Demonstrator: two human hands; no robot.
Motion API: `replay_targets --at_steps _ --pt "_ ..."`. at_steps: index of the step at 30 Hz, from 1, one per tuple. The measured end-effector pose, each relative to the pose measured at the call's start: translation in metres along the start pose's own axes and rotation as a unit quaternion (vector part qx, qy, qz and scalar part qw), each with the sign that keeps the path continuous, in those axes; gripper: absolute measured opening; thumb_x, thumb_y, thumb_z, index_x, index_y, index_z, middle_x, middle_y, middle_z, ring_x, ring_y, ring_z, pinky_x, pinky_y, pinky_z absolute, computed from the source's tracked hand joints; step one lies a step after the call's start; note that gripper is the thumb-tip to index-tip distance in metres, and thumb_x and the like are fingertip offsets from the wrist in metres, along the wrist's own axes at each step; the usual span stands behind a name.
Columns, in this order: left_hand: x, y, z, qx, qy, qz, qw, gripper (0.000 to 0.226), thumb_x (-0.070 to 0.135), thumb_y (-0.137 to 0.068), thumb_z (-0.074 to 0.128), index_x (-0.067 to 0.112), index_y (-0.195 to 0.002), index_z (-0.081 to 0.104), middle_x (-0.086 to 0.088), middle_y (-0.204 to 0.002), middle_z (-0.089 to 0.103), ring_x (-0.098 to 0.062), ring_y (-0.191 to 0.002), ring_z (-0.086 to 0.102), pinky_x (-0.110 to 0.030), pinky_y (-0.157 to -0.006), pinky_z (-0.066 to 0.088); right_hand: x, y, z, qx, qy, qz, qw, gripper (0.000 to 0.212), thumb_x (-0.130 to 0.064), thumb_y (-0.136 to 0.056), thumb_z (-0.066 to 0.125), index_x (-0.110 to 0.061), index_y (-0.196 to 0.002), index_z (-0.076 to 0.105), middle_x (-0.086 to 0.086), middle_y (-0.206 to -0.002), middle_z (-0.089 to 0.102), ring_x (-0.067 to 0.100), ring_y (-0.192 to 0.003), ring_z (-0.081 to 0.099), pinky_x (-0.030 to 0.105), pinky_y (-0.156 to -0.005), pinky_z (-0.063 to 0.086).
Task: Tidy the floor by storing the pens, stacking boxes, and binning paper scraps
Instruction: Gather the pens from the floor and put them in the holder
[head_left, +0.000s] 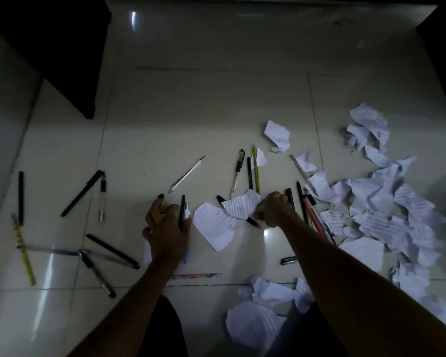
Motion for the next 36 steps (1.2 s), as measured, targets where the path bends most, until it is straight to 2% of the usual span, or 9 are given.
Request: replay_targets --at_steps 4,7,10,16,21,27,29,32,36 --pt "0.022 0.013 0.0 0.03 -0.019 0.03 0.999 0.032 0.032 -0.09 0.058 0.014 -0.117 0.059 -0.01 -0.148 0.032 -0.031 -0.137 0.025 -0.05 -0.103 0.026 0.006 0.014 0.008 0.073 -0.011 -0.05 0.996 0.067 -0.034 -0.091 0.061 0.005 -0.135 0.029 0.022 -0.137 0.037 0.035 -0.123 0.048 0.038 -0.098 0.043" --pt "0.047 0.015 0.003 -0.005 0.001 0.073 0.997 0.034 0.027 -0.089 0.06 0.01 -0.119 0.06 -0.012 -0.141 0.043 -0.031 -0.134 0.032 -0.048 -0.106 0.03 0.014 0.025 0.01 0.124 -0.061 -0.088 0.987 0.046 -0.024 -0.089 0.063 -0.005 -0.124 0.039 0.014 -0.127 0.045 0.03 -0.109 0.058 0.036 -0.082 0.048" --pt "0.076 0.004 0.007 -0.045 0.039 0.119 0.991 0.026 0.018 -0.089 0.059 0.006 -0.111 0.063 -0.014 -0.124 0.056 -0.033 -0.121 0.048 -0.045 -0.103 0.036 0.027 0.029 0.003 0.162 -0.102 -0.114 0.975 0.039 -0.024 -0.09 0.06 -0.007 -0.12 0.043 0.012 -0.125 0.045 0.029 -0.11 0.054 0.037 -0.08 0.048" --pt "0.138 -0.03 0.019 -0.07 0.07 0.108 0.989 0.031 0.023 -0.092 0.056 0.011 -0.12 0.059 -0.012 -0.126 0.054 -0.03 -0.12 0.047 -0.043 -0.097 0.038 0.089 0.026 -0.015 0.257 -0.135 -0.009 0.957 0.029 -0.028 -0.094 0.049 -0.004 -0.11 0.048 0.016 -0.114 0.051 0.036 -0.106 0.053 0.043 -0.08 0.046" --pt "0.169 -0.054 0.036 -0.091 0.037 0.075 0.992 0.033 0.029 -0.09 0.056 0.013 -0.12 0.057 -0.014 -0.126 0.048 -0.032 -0.121 0.044 -0.045 -0.099 0.038 0.128 0.022 -0.011 0.235 -0.129 0.028 0.963 0.029 -0.032 -0.093 0.051 -0.007 -0.106 0.047 0.014 -0.108 0.053 0.033 -0.102 0.055 0.042 -0.082 0.048" --pt "0.183 -0.059 0.055 -0.069 0.029 0.071 0.995 0.044 0.036 -0.083 0.067 0.004 -0.112 0.056 -0.021 -0.12 0.045 -0.038 -0.116 0.042 -0.047 -0.09 0.045 0.125 0.002 -0.026 0.264 -0.118 -0.009 0.957 0.03 -0.038 -0.096 0.049 -0.009 -0.096 0.052 0.011 -0.097 0.06 0.031 -0.091 0.06 0.038 -0.074 0.049" --pt "0.186 -0.062 0.058 -0.06 0.023 0.077 0.995 0.051 0.037 -0.078 0.072 0.003 -0.112 0.055 -0.021 -0.119 0.044 -0.037 -0.114 0.042 -0.045 -0.088 0.045 0.116 -0.012 -0.038 0.273 -0.143 -0.036 0.951 0.022 -0.03 -0.096 0.049 -0.008 -0.098 0.054 0.011 -0.1 0.061 0.031 -0.092 0.061 0.037 -0.074 0.049" --pt "0.187 -0.065 0.061 -0.063 0.016 0.079 0.995 0.052 0.03 -0.075 0.076 0.002 -0.112 0.052 -0.021 -0.118 0.043 -0.037 -0.112 0.042 -0.044 -0.088 0.044 0.102 -0.033 -0.055 0.26 -0.175 -0.086 0.946 0.019 -0.02 -0.094 0.047 -0.005 -0.103 0.056 0.014 -0.107 0.059 0.031 -0.095 0.059 0.036 -0.077 0.047" --pt "0.189 -0.067 0.066 -0.075 0.047 0.092 0.992 0.036 0.012 -0.079 0.068 -0.003 -0.107 0.05 -0.023 -0.114 0.043 -0.039 -0.107 0.045 -0.041 -0.091 0.04 0.09 -0.055 -0.067 0.228 -0.151 -0.108 0.956 0.019 -0.017 -0.093 0.051 -0.004 -0.106 0.056 0.015 -0.108 0.058 0.031 -0.099 0.057 0.038 -0.08 0.049"
Point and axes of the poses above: each hand's wrist, its own y-axis away from the middle knuckle, its own z-axis out of the palm, x = y × z, the point moved 1 cm from there along -y, towards the middle knuckle
